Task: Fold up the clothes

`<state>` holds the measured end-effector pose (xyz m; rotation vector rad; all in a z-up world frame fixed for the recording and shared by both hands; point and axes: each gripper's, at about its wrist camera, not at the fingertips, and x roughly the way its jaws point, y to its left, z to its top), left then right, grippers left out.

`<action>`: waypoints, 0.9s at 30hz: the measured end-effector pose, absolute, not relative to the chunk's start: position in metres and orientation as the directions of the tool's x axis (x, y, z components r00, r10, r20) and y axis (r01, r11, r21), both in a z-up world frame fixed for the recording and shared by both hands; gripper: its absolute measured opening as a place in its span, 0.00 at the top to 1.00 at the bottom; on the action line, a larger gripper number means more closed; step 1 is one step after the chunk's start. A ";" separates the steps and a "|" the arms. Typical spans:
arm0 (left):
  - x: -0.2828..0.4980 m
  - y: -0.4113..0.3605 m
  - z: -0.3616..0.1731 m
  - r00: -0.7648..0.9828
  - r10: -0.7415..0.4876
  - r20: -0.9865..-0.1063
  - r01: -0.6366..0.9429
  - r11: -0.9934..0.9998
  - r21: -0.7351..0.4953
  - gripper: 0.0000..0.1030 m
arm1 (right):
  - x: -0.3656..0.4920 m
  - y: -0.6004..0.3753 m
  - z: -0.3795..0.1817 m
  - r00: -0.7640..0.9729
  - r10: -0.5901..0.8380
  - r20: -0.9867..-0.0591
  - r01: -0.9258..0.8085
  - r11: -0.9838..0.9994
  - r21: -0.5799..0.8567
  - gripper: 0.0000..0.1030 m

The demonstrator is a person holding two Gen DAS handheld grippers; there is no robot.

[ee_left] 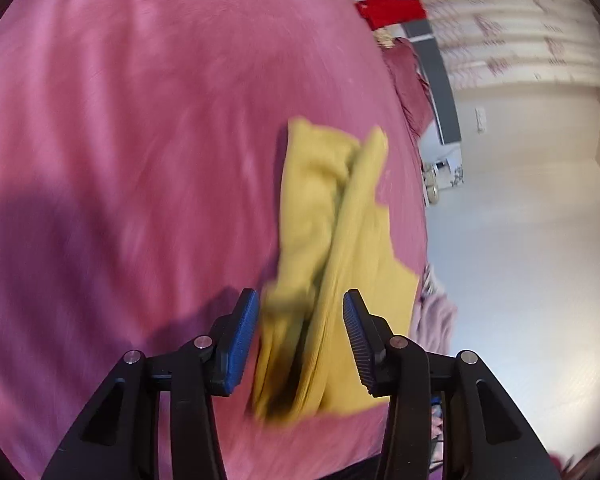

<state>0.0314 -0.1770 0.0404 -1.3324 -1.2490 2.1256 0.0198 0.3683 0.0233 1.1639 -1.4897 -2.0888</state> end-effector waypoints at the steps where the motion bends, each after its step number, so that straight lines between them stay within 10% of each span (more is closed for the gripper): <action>1: 0.048 -0.174 0.042 -0.515 0.651 -0.558 0.141 -0.578 -0.804 0.55 | 0.037 0.364 0.023 -0.621 -0.641 -0.451 -0.189 -0.436 0.880 0.69; 5: 0.078 -0.150 0.048 -0.516 0.594 -0.617 0.024 -0.711 -0.703 0.38 | 0.080 0.351 0.013 -0.608 -0.592 -0.529 -0.187 -0.540 0.820 0.68; 18: 0.080 -0.116 0.037 -0.546 0.458 -0.701 -0.128 -0.873 -0.470 0.38 | 0.068 0.323 0.002 -0.581 -0.600 -0.550 -0.134 -0.596 0.792 0.67; 21: 0.082 -0.111 0.037 -0.531 0.432 -0.729 -0.149 -0.894 -0.422 0.39 | 0.062 0.315 0.001 -0.587 -0.583 -0.562 -0.134 -0.614 0.777 0.92; 23: 0.078 -0.115 0.039 -0.502 0.401 -0.766 -0.135 -0.911 -0.389 0.73 | 0.061 0.316 0.006 -0.588 -0.564 -0.580 -0.147 -0.631 0.762 0.94; 27: 0.075 -0.131 0.044 -0.430 0.426 -0.796 -0.156 -0.903 -0.400 0.87 | 0.075 0.335 0.020 -0.633 -0.520 -0.573 -0.210 -0.597 0.774 0.95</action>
